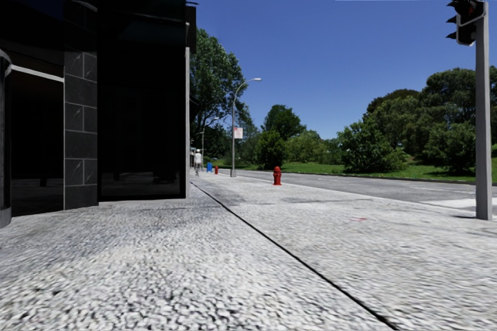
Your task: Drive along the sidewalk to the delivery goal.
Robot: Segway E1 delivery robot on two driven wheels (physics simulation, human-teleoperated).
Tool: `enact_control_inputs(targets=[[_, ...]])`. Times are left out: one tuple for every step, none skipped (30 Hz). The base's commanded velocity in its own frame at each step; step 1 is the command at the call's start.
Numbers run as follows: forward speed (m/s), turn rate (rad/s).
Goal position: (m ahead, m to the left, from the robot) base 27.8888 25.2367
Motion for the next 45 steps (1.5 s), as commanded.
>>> enact_control_inputs(targets=[[2.0, 0.0], [2.0, 0.0], [2.0, 0.0], [2.0, 0.0], [2.0, 0.0], [2.0, 0.0], [2.0, 0.0], [2.0, 0.0], [2.0, 0.0], [2.0, 0.0], [2.0, 0.0], [2.0, 0.0], [2.0, 0.0], [2.0, 0.0], [2.0, 0.0], [2.0, 0.0], [2.0, 0.0], [2.0, 0.0], [2.0, 0.0], [2.0, 0.0], [2.0, 0.0], [2.0, 0.0], [2.0, 0.0], [2.0, 0.0], [2.0, 0.0], [2.0, 0.0], [2.0, 0.0], [2.0, 0.0], [2.0, 0.0], [2.0, 0.0], [2.0, 0.0], [2.0, 0.0], [2.0, 0.0], [2.0, 0.0], [2.0, 0.04], [2.0, 0.04], [2.0, 0.08], [2.0, 0.11], [2.0, 0.15], [2.0, 0.15], [2.0, 0.19], [2.0, 0.23], [2.0, 0.27], [2.0, 0.27], [2.0, 0.33]])
